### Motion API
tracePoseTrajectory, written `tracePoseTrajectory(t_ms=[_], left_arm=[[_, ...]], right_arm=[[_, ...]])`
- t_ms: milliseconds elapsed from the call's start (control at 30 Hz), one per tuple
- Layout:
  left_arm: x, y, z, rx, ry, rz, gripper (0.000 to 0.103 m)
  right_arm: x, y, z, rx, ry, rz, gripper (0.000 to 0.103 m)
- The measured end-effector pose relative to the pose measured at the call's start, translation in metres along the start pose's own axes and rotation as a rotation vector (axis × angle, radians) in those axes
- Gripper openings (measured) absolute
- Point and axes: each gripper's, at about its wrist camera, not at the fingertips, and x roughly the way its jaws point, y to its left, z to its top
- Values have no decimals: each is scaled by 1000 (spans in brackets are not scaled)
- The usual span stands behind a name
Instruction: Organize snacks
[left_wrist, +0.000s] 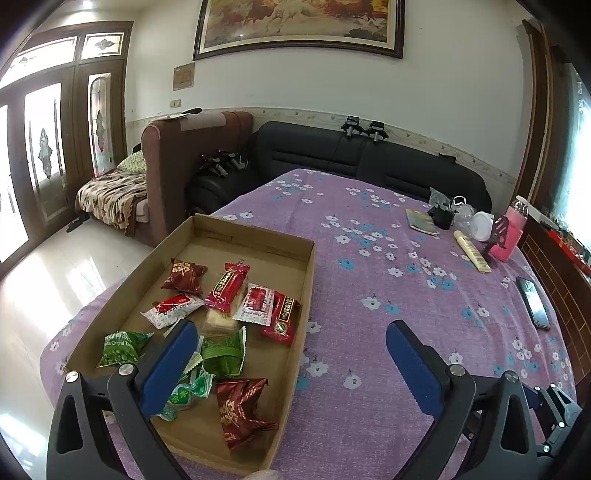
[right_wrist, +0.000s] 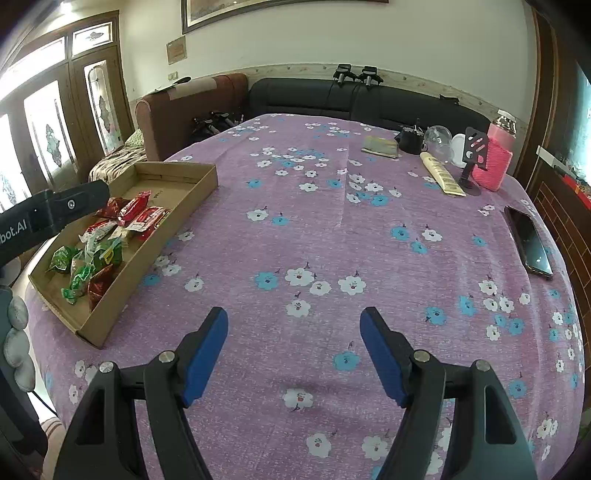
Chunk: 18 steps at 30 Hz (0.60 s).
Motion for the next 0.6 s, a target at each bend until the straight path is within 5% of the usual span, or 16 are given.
tracePoseTrajectory(t_ms=[600], left_arm=[[4,4,-4,-6,18,3,103]], right_arm=[[3,9,-2,-21,5,20,73]])
